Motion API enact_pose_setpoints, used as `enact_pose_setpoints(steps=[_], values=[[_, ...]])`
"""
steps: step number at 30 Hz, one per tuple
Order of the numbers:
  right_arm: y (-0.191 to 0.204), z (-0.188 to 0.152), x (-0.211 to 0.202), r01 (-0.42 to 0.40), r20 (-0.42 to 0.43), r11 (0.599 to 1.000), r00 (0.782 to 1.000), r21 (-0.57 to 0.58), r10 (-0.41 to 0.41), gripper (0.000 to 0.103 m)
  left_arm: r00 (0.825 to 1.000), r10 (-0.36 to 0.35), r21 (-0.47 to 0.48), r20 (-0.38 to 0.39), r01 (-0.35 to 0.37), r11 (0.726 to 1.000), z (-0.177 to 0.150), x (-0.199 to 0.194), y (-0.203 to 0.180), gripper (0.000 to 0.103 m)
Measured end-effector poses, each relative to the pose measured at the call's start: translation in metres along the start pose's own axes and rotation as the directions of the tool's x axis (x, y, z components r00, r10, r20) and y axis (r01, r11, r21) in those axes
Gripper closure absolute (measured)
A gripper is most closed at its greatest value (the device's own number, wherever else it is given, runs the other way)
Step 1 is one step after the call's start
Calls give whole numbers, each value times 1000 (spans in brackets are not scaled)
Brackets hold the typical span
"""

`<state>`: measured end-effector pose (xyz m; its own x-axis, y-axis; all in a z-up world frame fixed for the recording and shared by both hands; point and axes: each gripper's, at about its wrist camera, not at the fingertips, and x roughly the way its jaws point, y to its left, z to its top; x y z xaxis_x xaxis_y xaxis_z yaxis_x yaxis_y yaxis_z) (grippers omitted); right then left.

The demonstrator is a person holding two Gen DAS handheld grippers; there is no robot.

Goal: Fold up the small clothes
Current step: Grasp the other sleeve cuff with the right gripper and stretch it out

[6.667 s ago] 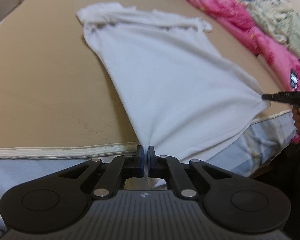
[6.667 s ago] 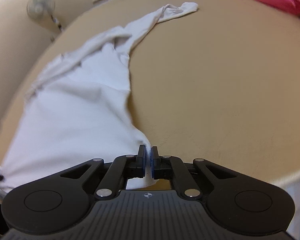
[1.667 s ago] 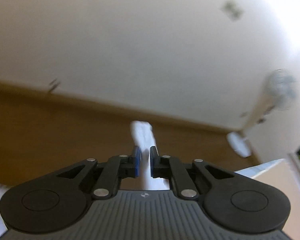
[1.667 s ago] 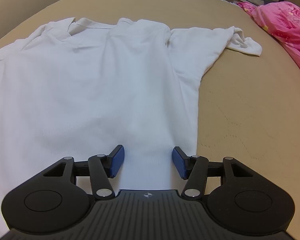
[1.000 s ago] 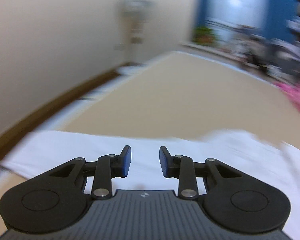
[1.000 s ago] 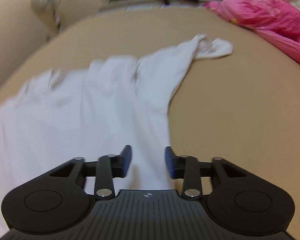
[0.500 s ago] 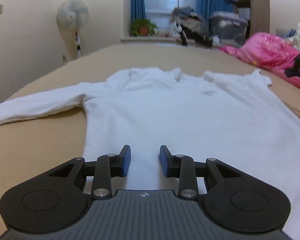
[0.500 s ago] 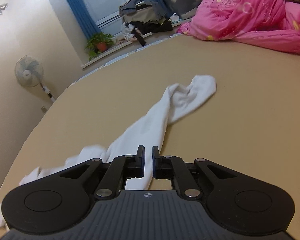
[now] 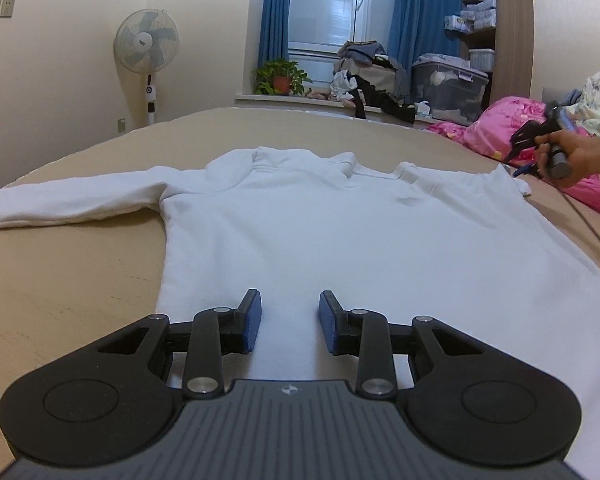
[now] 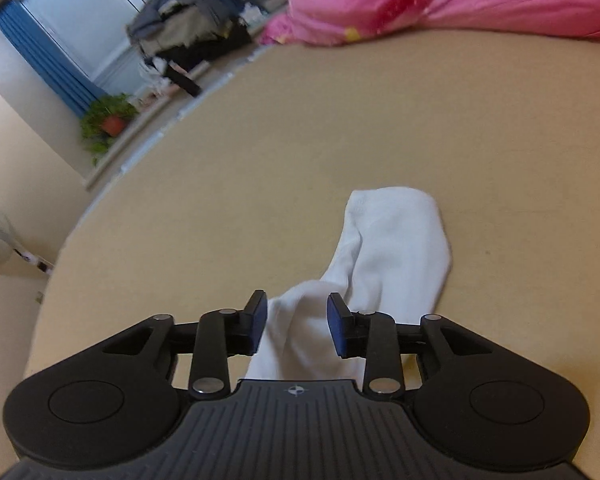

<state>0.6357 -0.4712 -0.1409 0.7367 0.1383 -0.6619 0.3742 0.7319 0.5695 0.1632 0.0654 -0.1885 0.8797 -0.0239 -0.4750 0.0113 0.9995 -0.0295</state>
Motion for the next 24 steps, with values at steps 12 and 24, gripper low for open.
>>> enact_pose_setpoints(steps=[12,24], values=[[-26,4,-95,-104,245,994,964,-19,106,97,1000,-12,-5,3,12,1000,0,14,3,67],[-212,-110,-218,169,295,964,929,204,-225,86,1000,-13,-4,2,13,1000,0,15,4,67]])
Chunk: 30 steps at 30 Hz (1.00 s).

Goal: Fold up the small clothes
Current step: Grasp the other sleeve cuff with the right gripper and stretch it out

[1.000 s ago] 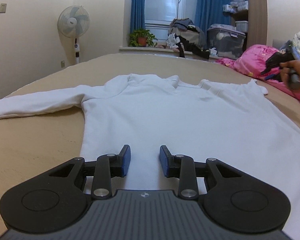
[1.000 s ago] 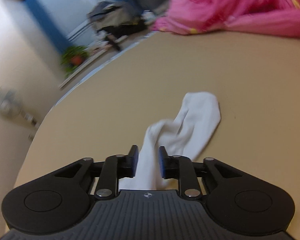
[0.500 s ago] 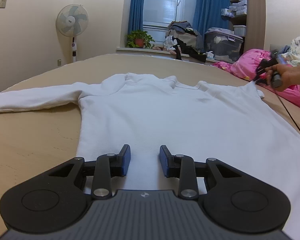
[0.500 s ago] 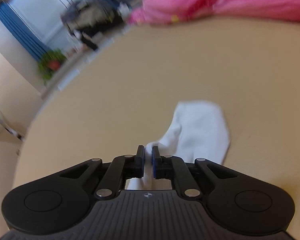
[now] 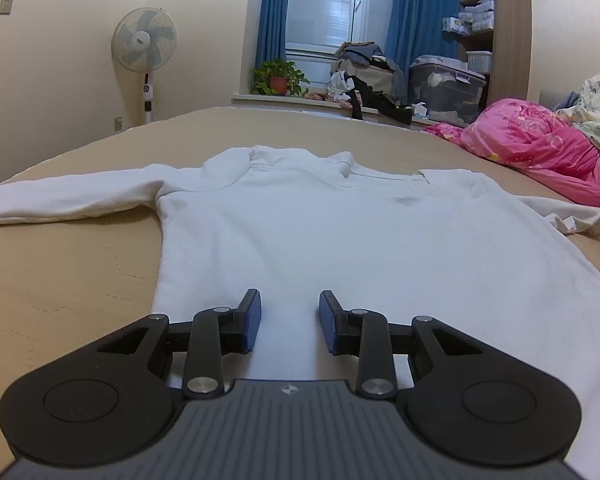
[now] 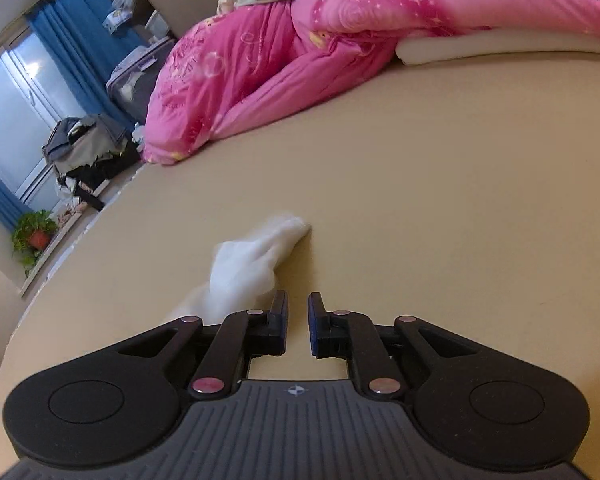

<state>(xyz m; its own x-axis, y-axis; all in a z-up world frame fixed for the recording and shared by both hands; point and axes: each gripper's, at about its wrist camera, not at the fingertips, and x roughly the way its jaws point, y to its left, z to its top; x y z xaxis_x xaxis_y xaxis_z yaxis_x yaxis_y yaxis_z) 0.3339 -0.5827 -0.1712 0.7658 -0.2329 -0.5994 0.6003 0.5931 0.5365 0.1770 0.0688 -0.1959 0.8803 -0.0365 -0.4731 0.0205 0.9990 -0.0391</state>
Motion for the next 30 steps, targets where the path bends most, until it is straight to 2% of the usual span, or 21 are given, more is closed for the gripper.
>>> enact_pose_setpoints(steps=[1,3,4,6,8,11,13,14,15,16,17,18,19,21,22,23,24,25,26,28,30], values=[[-2,3,5,-8,-11,1000,1000,-18,8,81,1000,0,0,0,0,1000,0,0,0,67],[-1,15,16,-33,-29,999,999,-33,32,60,1000,0,0,-1,0,1000,0,-1,0,67],[3,23,21,-29,-29,999,999,-34,28,57,1000,0,0,-1,0,1000,0,-1,0,67],[1,40,35,-59,-44,998,997,7,59,53,1000,-2,-2,-2,2,1000,0,0,0,67],[-3,56,60,-125,-111,987,985,97,135,52,1000,0,-1,-2,0,1000,0,-1,-1,67],[-4,72,90,-126,-157,974,975,187,157,51,1000,1,0,-3,-1,1000,0,-1,-2,67],[1,78,105,-130,-200,975,966,178,165,51,1000,1,3,-4,-1,1000,0,1,-2,67],[7,78,113,-101,-249,985,959,140,134,54,1000,2,5,-4,-2,1000,0,1,-2,67],[14,76,119,-58,-290,996,954,74,77,70,1000,2,6,-4,-2,1000,-1,1,-3,67],[22,76,121,-26,-290,1000,957,2,25,81,1000,1,7,-5,-1,1000,-1,2,-3,67],[29,78,121,-13,-283,998,959,-55,-3,99,1000,2,9,-5,-2,1000,-2,2,-3,67],[33,80,121,-25,-282,997,959,-70,4,99,1000,2,9,-6,-2,1000,-2,1,-4,67],[35,85,117,-39,-263,997,965,-69,20,99,1000,2,8,-6,-2,1000,-1,1,-4,67],[37,100,92,-69,-120,996,991,-56,62,100,1000,1,8,-8,-1,1000,-2,0,-5,67],[31,107,74,-118,-8,993,993,-23,117,100,1000,1,8,-7,-1,1000,-2,0,-5,67],[23,111,55,-150,117,989,982,-3,149,100,1000,1,8,-7,-1,1000,-2,0,-5,67],[15,112,41,-122,220,993,968,-2,120,100,1000,1,8,-7,-1,1000,-2,0,-5,67],[4,111,35,-57,270,998,961,4,54,100,1000,2,8,-8,-2,1000,-2,0,-5,67],[-8,108,37,42,272,999,961,14,-44,100,1000,2,9,-8,-2,1000,-2,0,-6,67],[-35,97,55,196,176,981,965,12,-195,100,1000,1,7,-8,-1,1000,-1,0,-5,67],[-60,85,60,265,131,963,954,39,-268,99,1000,0,6,-9,0,1000,-1,0,-5,67]])
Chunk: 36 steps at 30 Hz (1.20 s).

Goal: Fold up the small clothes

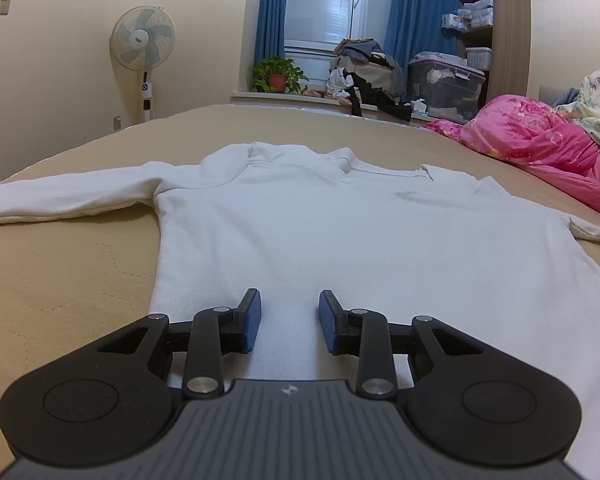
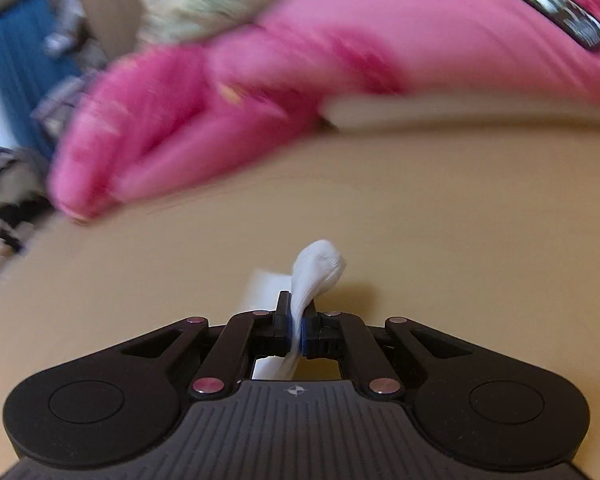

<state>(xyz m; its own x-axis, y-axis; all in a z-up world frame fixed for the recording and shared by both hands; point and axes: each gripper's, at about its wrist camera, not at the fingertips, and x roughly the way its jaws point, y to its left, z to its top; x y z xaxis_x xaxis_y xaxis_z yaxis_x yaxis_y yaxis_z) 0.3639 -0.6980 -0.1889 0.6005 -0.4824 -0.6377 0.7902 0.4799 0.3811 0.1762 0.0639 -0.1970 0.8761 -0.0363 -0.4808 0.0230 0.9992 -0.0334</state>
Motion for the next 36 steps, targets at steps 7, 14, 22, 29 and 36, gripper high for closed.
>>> enact_pose_setpoints(steps=[7,14,22,29,36], values=[[-32,-4,-11,45,25,995,999,89,-48,97,1000,0,0,0,0,1000,0,-1,0,67],[-17,12,-49,146,212,989,968,-32,-136,82,1000,-1,-1,-2,1,1000,0,-2,-1,67],[15,-33,-48,-125,-229,931,972,-344,46,60,1000,-5,-9,-16,5,1000,2,-2,-2,67],[58,-54,-184,-279,-159,878,959,-388,235,60,997,17,13,-76,-16,1000,13,-3,-10,66],[82,-95,-348,-575,-318,663,818,-479,480,49,949,106,216,-296,-42,976,56,-22,-21,38]])
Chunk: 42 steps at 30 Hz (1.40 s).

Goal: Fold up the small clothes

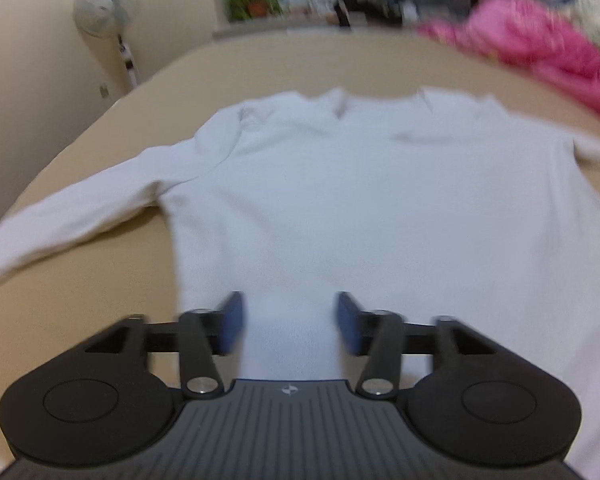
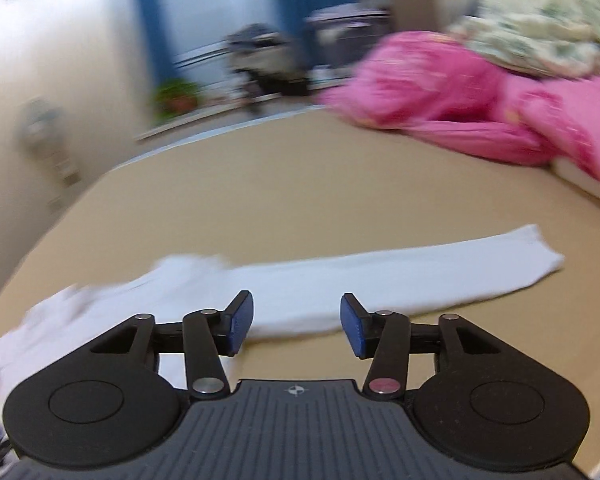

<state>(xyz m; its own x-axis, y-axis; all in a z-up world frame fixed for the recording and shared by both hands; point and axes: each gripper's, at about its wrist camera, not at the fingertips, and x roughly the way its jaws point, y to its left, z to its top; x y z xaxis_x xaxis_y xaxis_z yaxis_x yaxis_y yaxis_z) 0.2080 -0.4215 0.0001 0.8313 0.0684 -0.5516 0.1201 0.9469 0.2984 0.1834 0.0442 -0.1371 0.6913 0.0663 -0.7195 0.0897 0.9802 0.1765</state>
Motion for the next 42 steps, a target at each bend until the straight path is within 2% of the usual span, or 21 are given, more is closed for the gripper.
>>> enact_pose_setpoints(steps=[3,6,7,8,10,13,14,16,18,20,21,23,27,29,31,32,33,34,36,39,42], values=[[25,-19,-32,-68,-43,998,997,-8,67,47,999,24,4,42,-24,1000,0,-47,24,35],[28,-41,-50,-85,-75,996,994,-13,83,47,995,-36,-16,89,38,999,-11,-95,52,34],[28,-50,-54,-77,-78,997,994,-23,75,47,994,-50,-30,100,54,998,-18,-107,60,38],[26,-62,-56,-59,-97,998,994,-28,56,47,992,-64,-48,110,70,996,-27,-117,67,55],[21,-87,-54,-11,-183,1000,983,13,13,47,990,-82,-74,116,91,993,-50,-127,76,79],[12,-110,-41,18,-315,996,949,83,9,48,995,-91,-148,-52,82,985,-75,-111,81,80],[12,-113,-38,32,-328,997,945,72,-7,48,984,-139,-194,-113,115,974,-78,-103,84,80],[14,-120,-37,31,-359,998,933,52,-10,48,968,-191,-256,-165,145,956,-82,-95,90,77],[10,-129,-31,36,-431,997,902,67,-3,48,961,-193,-297,-198,129,946,-88,-94,94,76],[7,-139,-26,76,-499,996,865,49,-41,47,939,-240,-327,-244,154,932,-95,-94,95,73],[9,-141,-27,80,-508,996,860,23,-58,47,926,-270,-346,-265,170,923,-99,-92,95,73],[14,-142,-35,63,-501,998,863,-9,-60,48,899,-310,-359,-310,191,913,-109,-93,90,72],[16,-153,-46,65,-504,997,860,-46,-80,49,914,-263,-266,-310,182,947,-107,-97,81,77],[15,-154,-49,82,-502,996,860,-47,-95,51,913,-269,-274,-308,185,944,-106,-97,83,93],[12,-154,-50,91,-510,995,855,-27,-92,70,914,-274,-287,-300,188,939,-105,-100,84,95],[12,-155,-53,76,-513,997,855,-16,-73,87,915,-272,-286,-297,187,940,-105,-102,84,96],[9,-155,-55,69,-512,998,856,-10,-64,96,917,-271,-285,-292,187,940,-105,-104,85,96],[9,-154,-58,66,-507,998,860,-6,-60,97,920,-269,-280,-284,189,941,-105,-107,86,97],[5,-148,-66,70,-483,997,875,37,-43,98,931,-266,-275,-249,196,941,-102,-113,89,97],[-6,-131,-95,36,-382,987,924,157,27,99,939,-304,-292,-159,250,923,-97,-133,100,98],[-14,-129,-115,24,-346,979,937,202,48,99,941,-307,-300,-141,254,919,-98,-145,109,98]])
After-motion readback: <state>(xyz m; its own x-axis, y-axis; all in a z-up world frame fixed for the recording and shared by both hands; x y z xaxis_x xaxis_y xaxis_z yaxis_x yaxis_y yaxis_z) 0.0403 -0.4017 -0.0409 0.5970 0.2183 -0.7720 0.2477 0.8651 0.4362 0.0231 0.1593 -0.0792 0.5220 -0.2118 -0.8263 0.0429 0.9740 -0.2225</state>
